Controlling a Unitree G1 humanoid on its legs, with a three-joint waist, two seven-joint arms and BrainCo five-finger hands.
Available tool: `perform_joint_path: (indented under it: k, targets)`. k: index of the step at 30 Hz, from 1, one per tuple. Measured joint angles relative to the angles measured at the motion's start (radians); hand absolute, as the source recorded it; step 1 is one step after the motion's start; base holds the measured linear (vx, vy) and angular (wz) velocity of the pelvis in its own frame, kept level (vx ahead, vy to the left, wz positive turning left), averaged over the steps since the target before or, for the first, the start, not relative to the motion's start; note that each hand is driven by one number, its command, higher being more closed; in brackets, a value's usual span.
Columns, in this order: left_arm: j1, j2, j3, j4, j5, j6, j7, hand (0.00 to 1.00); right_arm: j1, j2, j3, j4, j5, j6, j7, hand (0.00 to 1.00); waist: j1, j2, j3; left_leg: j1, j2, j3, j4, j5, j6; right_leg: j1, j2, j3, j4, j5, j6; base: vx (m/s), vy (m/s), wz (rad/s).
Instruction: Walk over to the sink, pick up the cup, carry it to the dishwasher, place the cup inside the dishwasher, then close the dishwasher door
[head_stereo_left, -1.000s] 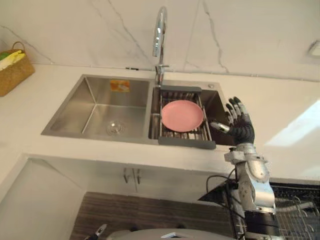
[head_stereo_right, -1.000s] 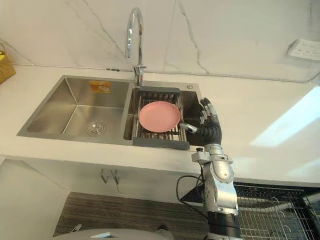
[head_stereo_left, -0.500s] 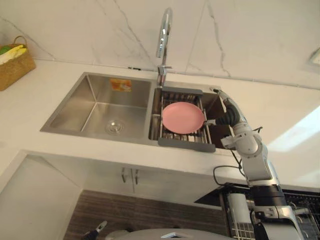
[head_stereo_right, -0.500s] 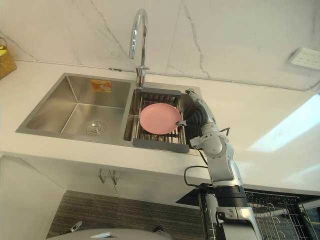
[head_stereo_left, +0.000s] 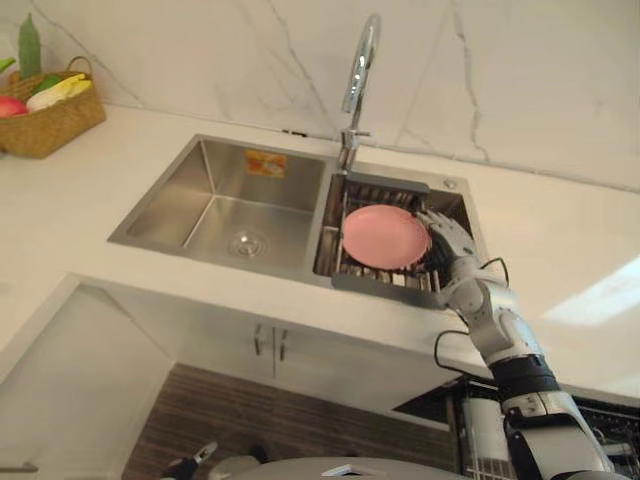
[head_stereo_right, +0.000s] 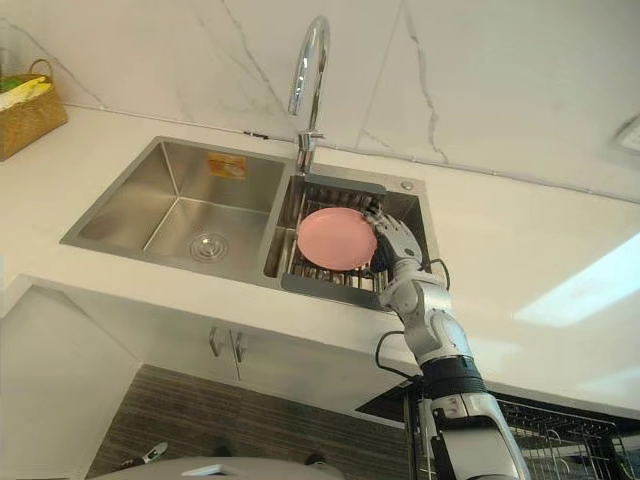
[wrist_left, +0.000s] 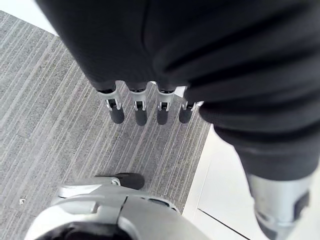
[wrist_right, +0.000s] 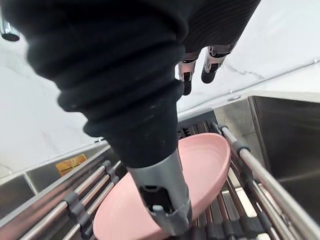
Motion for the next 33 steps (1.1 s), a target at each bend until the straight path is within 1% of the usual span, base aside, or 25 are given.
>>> perform_joint_path:
  k: [1, 3, 10, 14, 15, 16, 17, 18, 19, 20, 23, 26, 31, 33]
  targets:
    - [0.0, 0.0, 0.0, -0.001, 0.0, 0.0, -0.001, 0.0, -0.005, 0.002, 0.002, 0.013, -0.001, 0.0, 0.005, 0.0, 0.002, 0.0, 0.0, 0.0, 0.0, -0.002, 0.0, 0.001, 0.0, 0.001, 0.0, -0.003, 0.0, 0.0, 0.0, -0.01, 0.003, 0.15]
    - [0.002, 0.003, -0.007, -0.007, 0.001, 0.001, -0.001, 0.0, -0.02, 0.001, 0.009, 0.036, -0.037, 0.005, 0.025, 0.0, 0.002, 0.0, 0.0, -0.008, 0.0, -0.018, 0.0, 0.008, 0.001, 0.001, 0.0, -0.018, 0.0, 0.001, -0.002, -0.01, 0.005, 0.19]
    - [0.006, 0.007, -0.008, -0.017, 0.002, 0.014, -0.001, 0.0, -0.034, 0.001, 0.034, 0.111, -0.083, 0.023, 0.021, 0.0, 0.007, 0.001, 0.0, -0.013, -0.001, -0.024, 0.0, 0.015, -0.006, 0.001, 0.0, -0.022, 0.0, 0.005, -0.008, -0.01, 0.007, 0.04]
    - [0.005, 0.007, -0.01, -0.017, 0.002, 0.017, -0.007, 0.0, -0.034, 0.001, 0.041, 0.14, -0.157, 0.021, -0.022, 0.0, 0.008, 0.004, 0.003, -0.02, -0.001, -0.026, -0.001, 0.016, -0.006, 0.001, 0.001, -0.024, -0.004, -0.002, -0.009, -0.04, 0.019, 0.0]
    - [0.005, 0.007, -0.013, -0.017, 0.002, 0.017, -0.008, 0.0, -0.035, 0.001, 0.041, 0.145, -0.16, 0.022, -0.029, 0.0, 0.009, 0.005, 0.004, -0.02, -0.001, -0.027, -0.001, 0.016, -0.006, 0.002, 0.001, -0.026, -0.004, -0.003, -0.009, 0.0, 0.013, 0.05]
    - [0.005, 0.007, -0.017, -0.017, 0.002, 0.016, -0.01, 0.0, -0.045, 0.001, 0.041, 0.175, -0.185, 0.023, -0.042, 0.0, 0.01, 0.006, 0.004, -0.02, -0.001, -0.029, -0.001, 0.016, -0.007, 0.003, 0.001, -0.03, -0.004, -0.003, -0.009, 0.0, 0.007, 0.08]
    - [0.005, 0.007, -0.017, -0.017, 0.002, 0.015, -0.012, 0.0, -0.048, 0.001, 0.044, 0.186, -0.194, 0.025, -0.042, 0.0, 0.011, 0.006, 0.004, -0.021, -0.001, -0.032, -0.001, 0.017, -0.007, 0.004, 0.001, -0.034, -0.004, -0.003, -0.009, 0.01, 0.005, 0.12]
    - [0.005, 0.007, -0.018, -0.017, 0.002, 0.015, -0.015, 0.0, -0.049, 0.001, 0.047, 0.198, -0.195, 0.03, -0.045, 0.0, 0.011, 0.006, 0.004, -0.024, -0.001, -0.037, -0.001, 0.017, -0.007, 0.005, 0.001, -0.04, -0.004, -0.003, -0.01, 0.02, -0.002, 0.21]
    - [0.005, 0.007, -0.019, -0.017, 0.001, 0.014, -0.02, 0.0, -0.054, 0.0, 0.057, 0.218, -0.195, 0.045, -0.058, 0.0, 0.011, 0.005, 0.004, -0.03, -0.001, -0.049, -0.001, 0.02, -0.006, 0.006, 0.001, -0.047, -0.002, -0.004, -0.011, 0.03, -0.003, 0.21]
    - [0.005, 0.007, -0.019, -0.017, 0.001, 0.014, -0.021, 0.0, -0.055, 0.0, 0.059, 0.221, -0.196, 0.046, -0.061, 0.0, 0.011, 0.004, 0.005, -0.03, -0.001, -0.051, -0.001, 0.021, -0.006, 0.006, 0.001, -0.049, 0.0, -0.003, -0.013, 0.04, -0.003, 0.19]
    - [0.002, 0.008, -0.019, -0.017, -0.001, 0.01, -0.023, 0.0, -0.057, 0.003, 0.08, 0.276, -0.196, 0.05, -0.097, 0.0, 0.028, 0.005, 0.005, -0.03, -0.002, -0.06, 0.0, 0.028, 0.0, 0.012, 0.001, -0.066, 0.001, -0.003, -0.013, 0.05, -0.006, 0.12]
    - [0.003, 0.009, -0.027, -0.017, -0.009, 0.008, -0.025, 0.0, -0.061, 0.002, 0.079, 0.295, -0.227, 0.069, -0.129, 0.0, 0.031, 0.005, 0.006, -0.027, -0.004, -0.078, 0.0, 0.031, 0.001, 0.025, 0.0, -0.075, 0.001, -0.005, -0.011, 0.04, -0.002, 0.17]
    - [0.013, 0.009, -0.027, -0.016, -0.009, 0.008, -0.031, 0.0, -0.063, 0.002, 0.079, 0.31, -0.234, 0.068, -0.143, 0.0, 0.038, 0.006, 0.008, -0.028, -0.006, -0.081, -0.001, 0.031, -0.004, 0.026, 0.0, -0.076, 0.001, -0.008, -0.011, 0.0, 0.002, 0.01]
    - [0.015, 0.01, -0.026, -0.015, -0.009, 0.001, -0.038, 0.0, -0.071, 0.002, 0.08, 0.331, -0.234, 0.069, -0.164, 0.0, 0.04, 0.005, 0.013, -0.029, -0.006, -0.083, -0.001, 0.03, -0.005, 0.026, 0.0, -0.077, 0.001, -0.011, -0.008, 0.0, 0.0, 0.0]
